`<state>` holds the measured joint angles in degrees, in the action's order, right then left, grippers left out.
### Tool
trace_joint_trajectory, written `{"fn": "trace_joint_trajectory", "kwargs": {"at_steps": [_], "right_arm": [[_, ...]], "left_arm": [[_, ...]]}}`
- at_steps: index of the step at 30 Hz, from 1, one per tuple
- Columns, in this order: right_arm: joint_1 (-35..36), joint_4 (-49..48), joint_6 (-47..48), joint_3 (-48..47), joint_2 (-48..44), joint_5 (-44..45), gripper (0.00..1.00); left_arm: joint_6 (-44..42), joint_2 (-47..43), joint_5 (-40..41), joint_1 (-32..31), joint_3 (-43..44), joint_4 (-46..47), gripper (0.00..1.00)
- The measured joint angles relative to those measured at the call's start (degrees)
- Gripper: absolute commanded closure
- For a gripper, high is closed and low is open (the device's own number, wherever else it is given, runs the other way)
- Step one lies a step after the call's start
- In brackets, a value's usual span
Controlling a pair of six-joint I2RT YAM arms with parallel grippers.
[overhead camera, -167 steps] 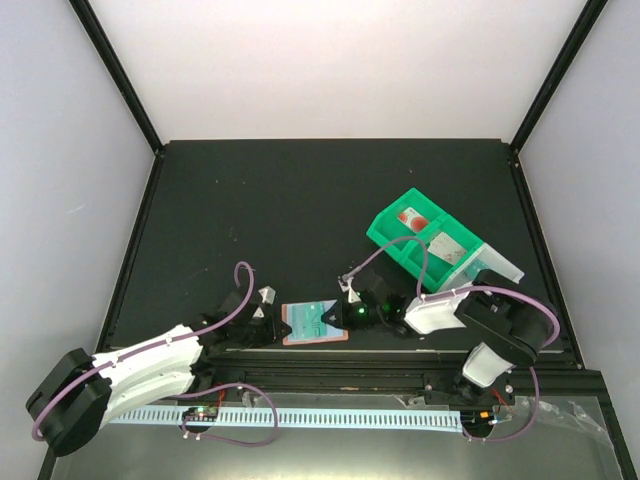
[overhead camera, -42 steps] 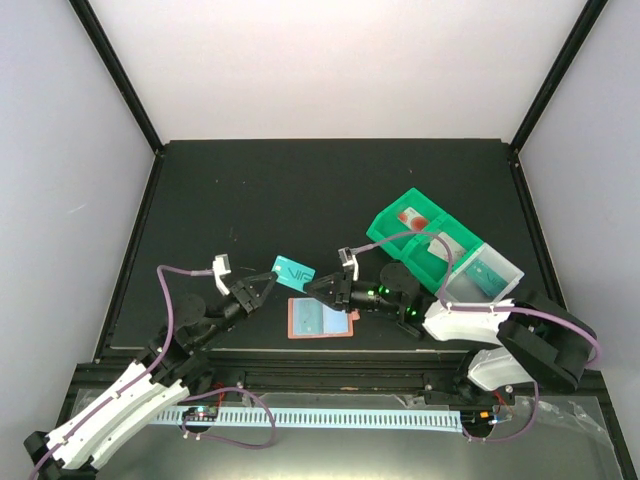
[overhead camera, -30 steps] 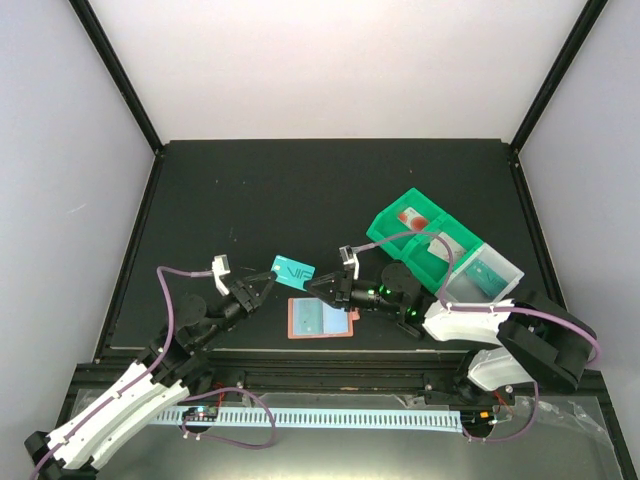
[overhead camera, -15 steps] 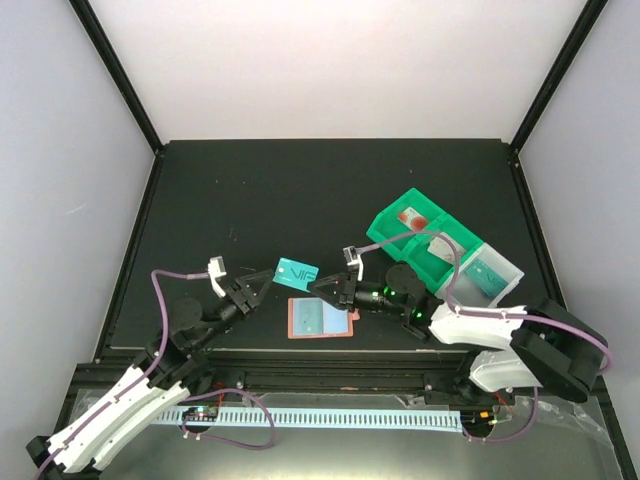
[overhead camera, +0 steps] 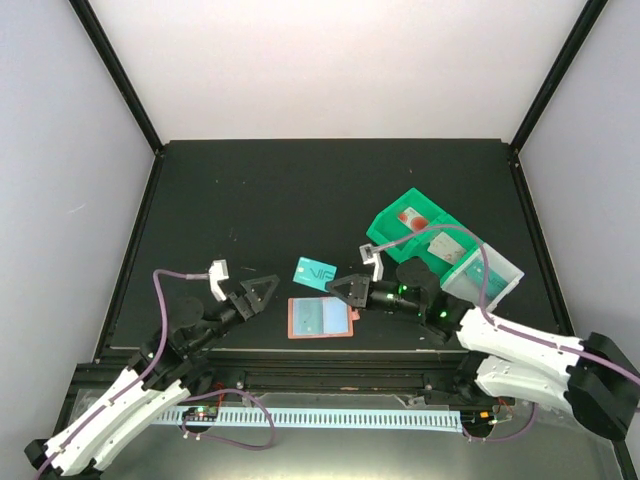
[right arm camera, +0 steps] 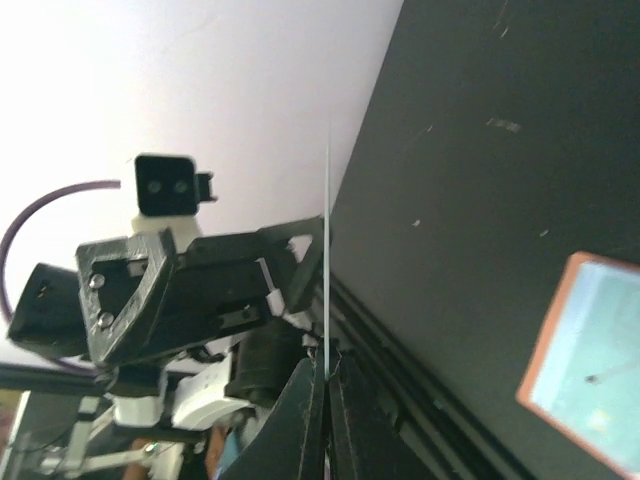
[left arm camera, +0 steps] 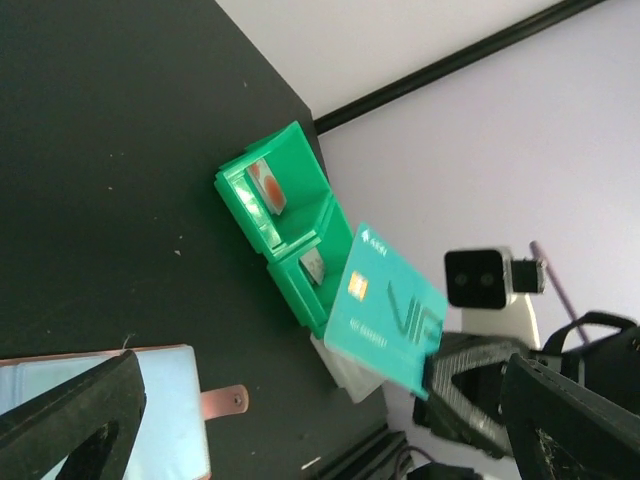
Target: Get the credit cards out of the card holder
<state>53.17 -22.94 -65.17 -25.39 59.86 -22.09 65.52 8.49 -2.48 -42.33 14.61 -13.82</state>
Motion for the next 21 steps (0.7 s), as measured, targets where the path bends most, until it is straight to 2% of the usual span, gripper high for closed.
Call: {"fn": "trace_joint_trajectory", "kwargs": {"at_steps": [11,21], "right_arm": [[-13.4,27.45,11.8,-5.53,-10.03,0.61,0.99],[-31.45,51.45,20.63,-11.3,-15.34,-0.13,0.99]], "left_arm": [[-10.01,-0.48,-0.55,0.0,2.95,-7.45,0.01],[-14.95,-3.72,1.07,0.0,2.95,-12.41,0.01]]}}
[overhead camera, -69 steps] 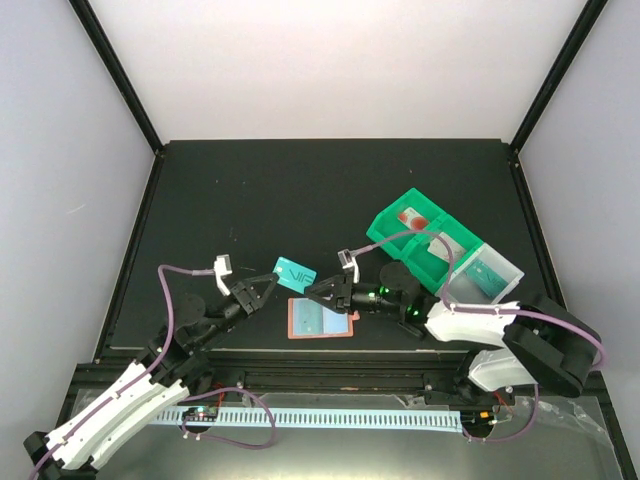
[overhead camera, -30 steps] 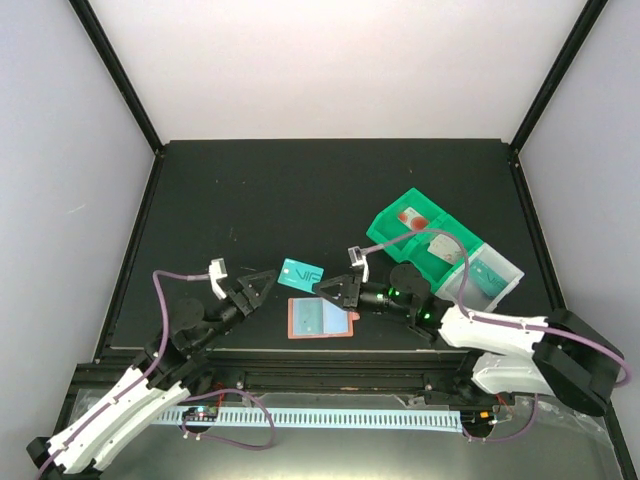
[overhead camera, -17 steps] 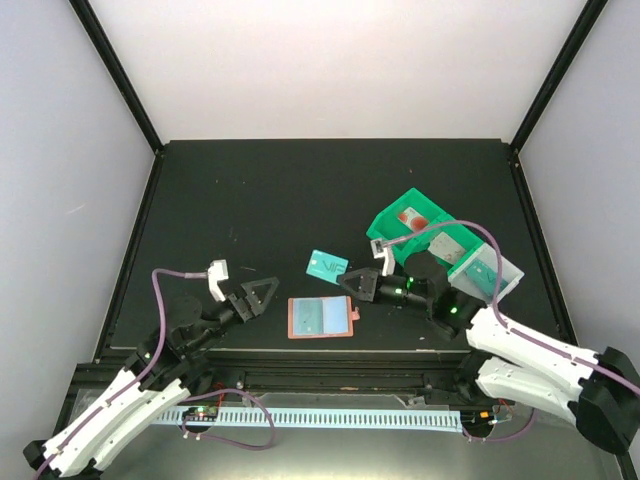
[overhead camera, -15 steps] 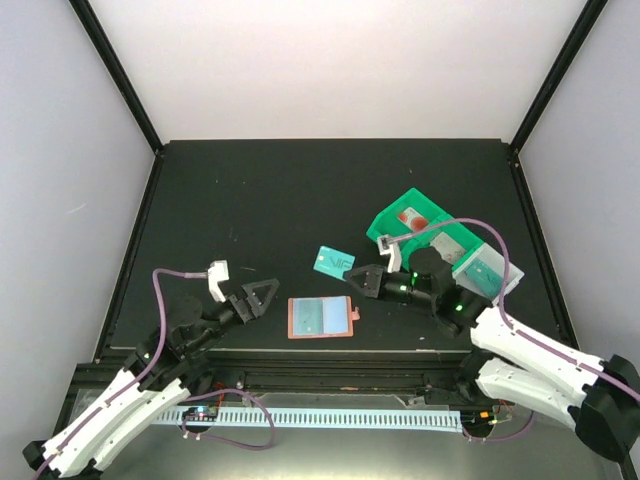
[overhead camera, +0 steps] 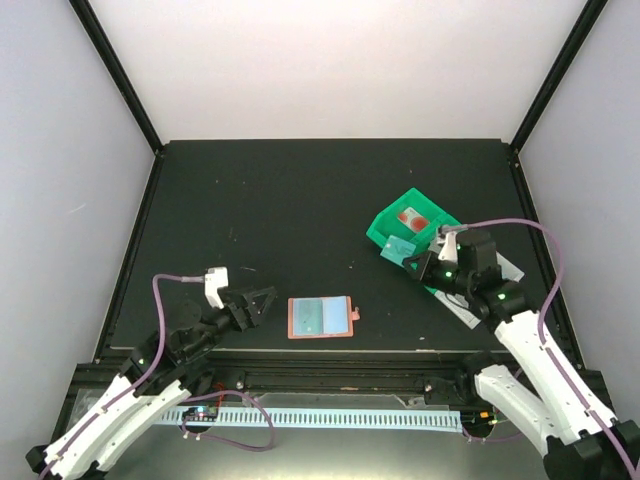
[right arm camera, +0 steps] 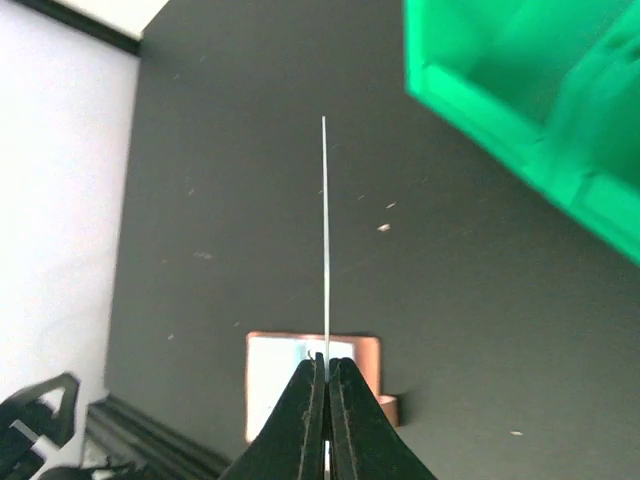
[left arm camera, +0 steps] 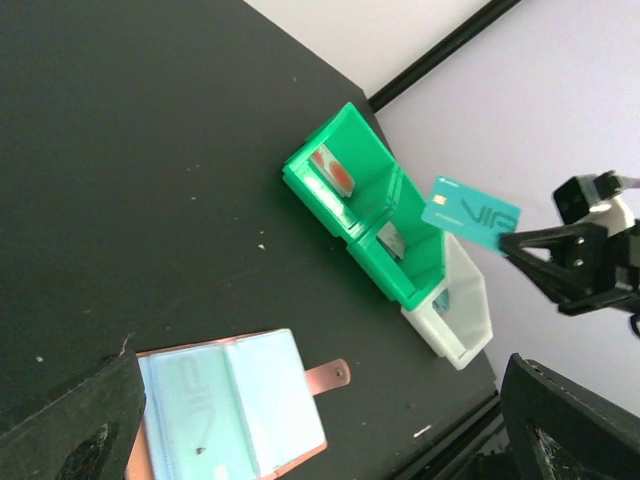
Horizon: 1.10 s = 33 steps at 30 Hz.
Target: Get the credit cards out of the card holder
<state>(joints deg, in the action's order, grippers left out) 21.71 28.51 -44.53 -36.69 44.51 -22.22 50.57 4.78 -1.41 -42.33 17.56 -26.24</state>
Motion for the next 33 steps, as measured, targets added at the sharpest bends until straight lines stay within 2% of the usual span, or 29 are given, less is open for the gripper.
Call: {"fn": "trace_joint_trajectory", "kwargs": {"at_steps": [7,16,27,33], "right_arm": [[-11.08,14.58,7.08,-7.98,1.81,2.27,0.99],[-22.1,25.24,13.2,-12.5,2.82,6.71,0.99],[-29.75,29.83,16.2,-12.9,3.1,13.53,0.99],[-33.92,28.92,16.87,-12.68,7.65,14.23,0.99]], "left_arm": [[-2.16,-2.36,1.55,0.0,0.02,-3.21,0.01],[-2.73,-4.09,1.68,0.0,0.0,-4.74,0.01],[-3.74,-4.09,1.64,0.0,0.0,-4.74,0.01],[-4.17,-4.09,1.51,0.0,0.0,-4.55,0.01]]}}
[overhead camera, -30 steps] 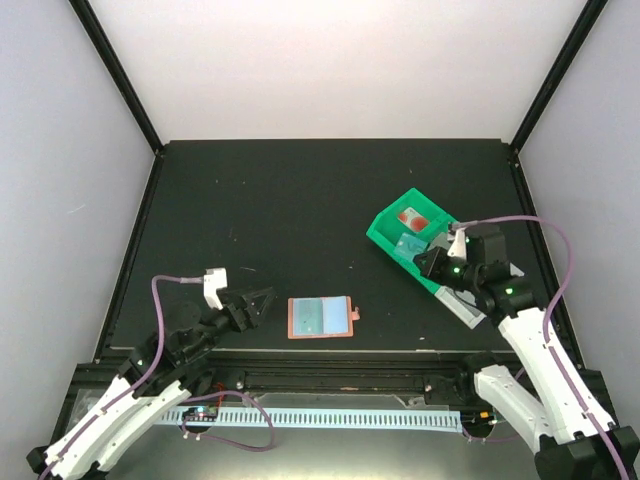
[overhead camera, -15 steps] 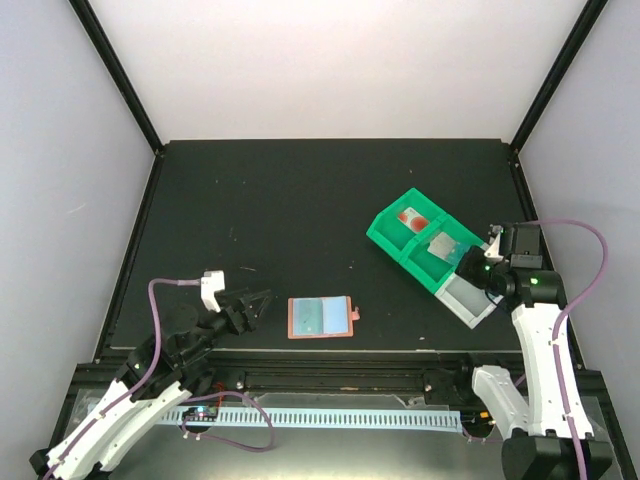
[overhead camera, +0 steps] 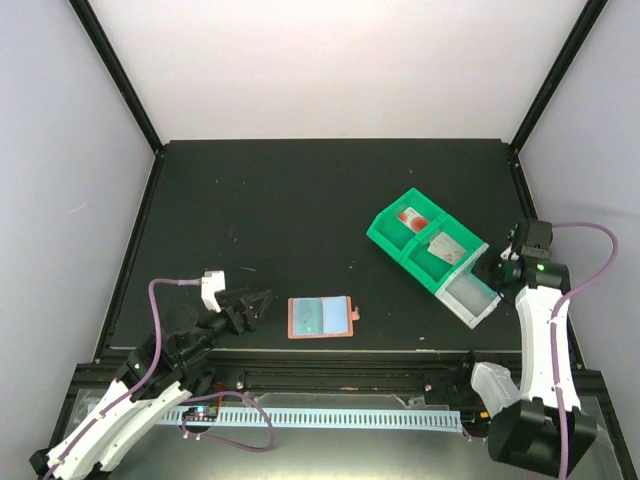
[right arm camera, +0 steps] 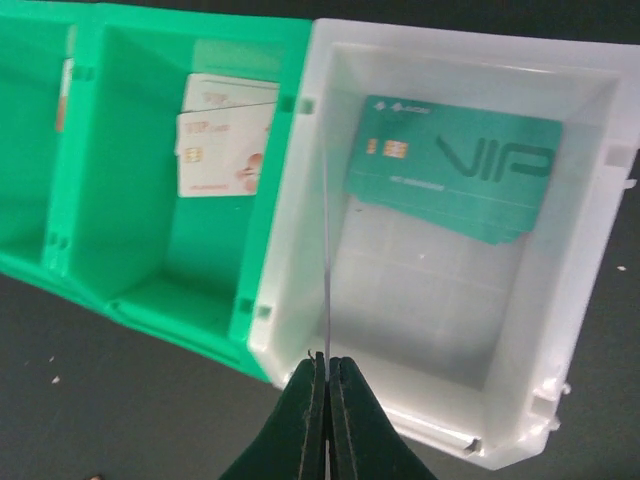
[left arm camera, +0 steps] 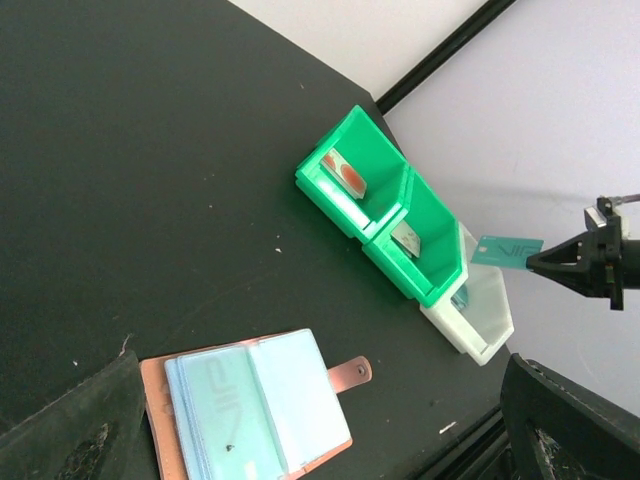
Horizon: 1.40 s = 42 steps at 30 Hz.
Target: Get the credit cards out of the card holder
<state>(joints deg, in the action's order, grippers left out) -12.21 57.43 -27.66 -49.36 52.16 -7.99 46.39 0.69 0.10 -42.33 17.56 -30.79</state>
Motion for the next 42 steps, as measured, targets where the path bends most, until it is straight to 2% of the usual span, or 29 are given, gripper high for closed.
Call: {"fn": "trace_joint_trajectory", "kwargs": {"at_steps": [6,24,42], "right_arm": [[-4.81,-1.9,0.37,1.31,3.93,-0.31,0.99],[-6.88,-6.12,2.08,2.29,14.47,-5.53,0.99],[-8.48,-8.81,4.63,1.81,16.61,-9.53,0.99]], "left_arm": [[-0.2,0.0,-0.31,0.0,0.0,0.13,0.01],[-0.96,0.0,-1.46,0.0,-0.04,1.31,0.01],[-1.6,0.2,-1.79,0.0,-0.07,1.79,0.01]]}}
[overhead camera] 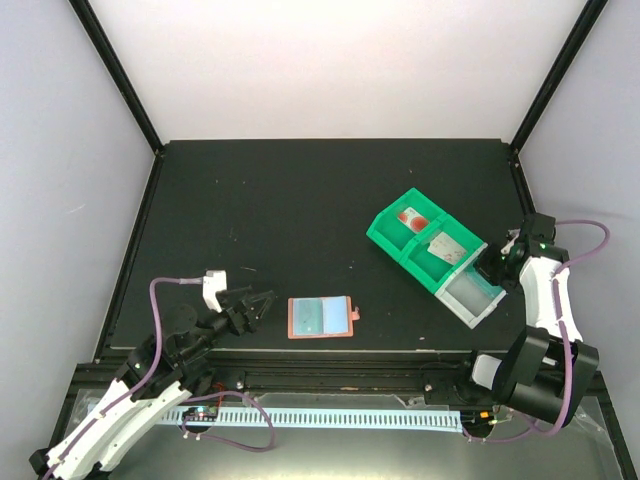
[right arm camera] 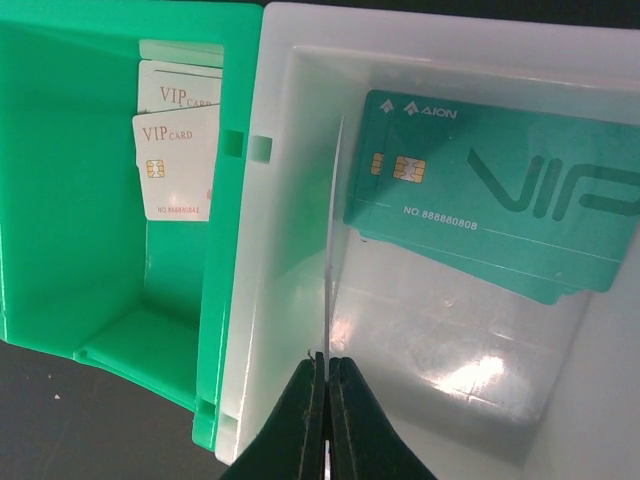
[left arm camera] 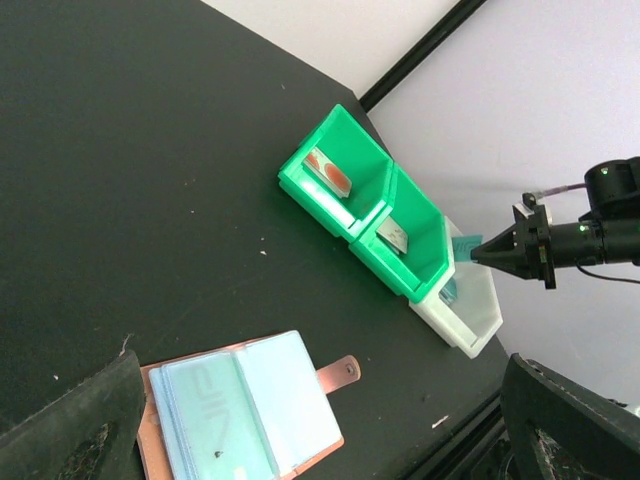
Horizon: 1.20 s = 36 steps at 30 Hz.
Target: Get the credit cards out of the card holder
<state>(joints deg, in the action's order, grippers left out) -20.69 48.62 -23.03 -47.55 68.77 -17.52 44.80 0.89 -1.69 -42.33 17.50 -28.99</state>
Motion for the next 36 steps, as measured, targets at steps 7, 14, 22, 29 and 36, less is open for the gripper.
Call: {"fn": "trace_joint_trajectory", "kwargs": {"at_steps": [7,14,22,29,36], "right_arm": [[0.0,0.02,-0.02,-0.63,0.83,0.2,0.99],[0.0,0.0,0.02,-0.63,1.05,1.42,0.99],[0.02,-0.2,0.02,-1.86,2.54,3.89,0.98],[0.0,-1.22,-0.02,-3.63,4.22,5.51,0.98],[0.0,-2.1,-0.7,-3.63,5.79,7.21,0.94]], "left_arm": [[-0.26,0.61,0.07,0.0,0.0,0.11,0.01],[-0.31,1.36,0.04,0.0,0.0,0.24,0.01],[-0.63,2.67,-0.2,0.0,0.0,0.33,0.01],[-0.7,2.67,-0.28,0.0,0.02,0.31,0.01],[-0.7,2.62,-0.28,0.0,0.07,0.22,0.01]]}}
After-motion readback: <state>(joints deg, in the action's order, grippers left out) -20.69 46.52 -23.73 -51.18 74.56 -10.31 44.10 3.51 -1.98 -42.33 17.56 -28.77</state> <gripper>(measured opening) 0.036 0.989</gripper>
